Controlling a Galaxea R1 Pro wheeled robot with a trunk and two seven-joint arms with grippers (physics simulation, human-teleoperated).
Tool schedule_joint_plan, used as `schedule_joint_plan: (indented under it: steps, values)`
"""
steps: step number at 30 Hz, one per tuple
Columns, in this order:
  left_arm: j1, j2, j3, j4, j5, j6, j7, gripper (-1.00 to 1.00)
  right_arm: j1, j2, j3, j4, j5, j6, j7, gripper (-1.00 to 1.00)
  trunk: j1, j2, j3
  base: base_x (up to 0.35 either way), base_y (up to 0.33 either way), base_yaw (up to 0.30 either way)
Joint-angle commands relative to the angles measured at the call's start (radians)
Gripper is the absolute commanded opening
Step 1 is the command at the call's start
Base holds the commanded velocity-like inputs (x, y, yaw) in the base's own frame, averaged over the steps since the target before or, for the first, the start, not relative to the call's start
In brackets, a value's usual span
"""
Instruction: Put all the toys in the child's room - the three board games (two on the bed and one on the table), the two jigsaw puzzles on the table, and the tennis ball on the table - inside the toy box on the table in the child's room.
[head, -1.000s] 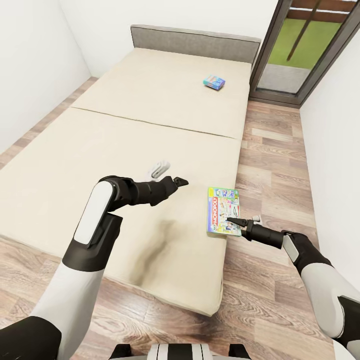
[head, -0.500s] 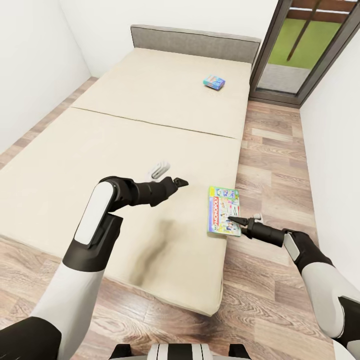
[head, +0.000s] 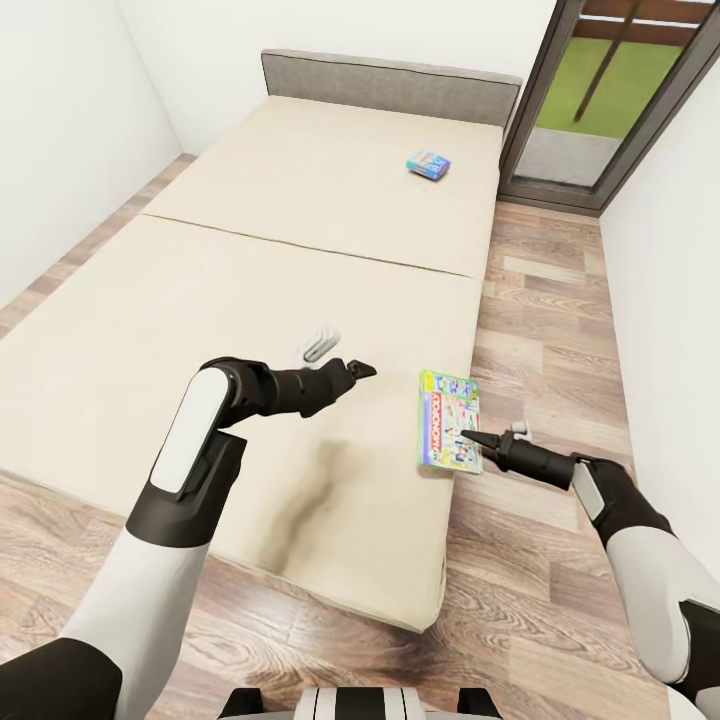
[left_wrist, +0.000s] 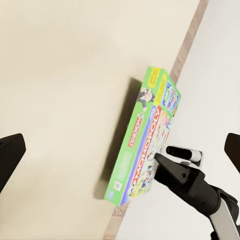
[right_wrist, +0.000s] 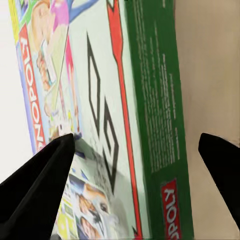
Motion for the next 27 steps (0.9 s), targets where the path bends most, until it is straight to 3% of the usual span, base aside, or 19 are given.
schedule_joint_plan:
  steps: [1,13,25,26,27]
  values:
    - [0.0,0.0,0.0,0.0,0.009,0.002,0.01,1.0,0.005,0.0,0.001,-0.012,0.006,0.001,0.0,-1.0,0.0,0.0,-0.001,0.0,0.0,0.0]
    - [0.002,-0.001,0.0,0.002,0.008,0.001,0.009,1.0,0.065,0.011,0.004,-0.181,0.004,0.074,-0.001,-1.0,0.0,0.0,-0.001,0.0,0.0,0.0]
    - [0.003,-0.001,0.0,0.002,0.008,0.0,0.007,1.0,0.087,0.018,0.009,-0.232,0.005,0.106,-0.001,-1.0,0.0,0.0,-0.001,0.0,0.0,0.0]
    - [0.082,-0.001,0.001,0.078,-0.008,-0.006,0.001,1.0,0.139,0.022,0.012,-0.343,0.004,0.111,0.001,-1.0,0.0,0.0,-0.001,0.0,0.0,0.0]
    - [0.09,-0.002,0.001,0.089,-0.013,-0.007,0.001,1.0,0.145,0.021,0.012,-0.36,0.004,0.111,0.001,-1.0,0.0,0.0,-0.001,0.0,0.0,0.0]
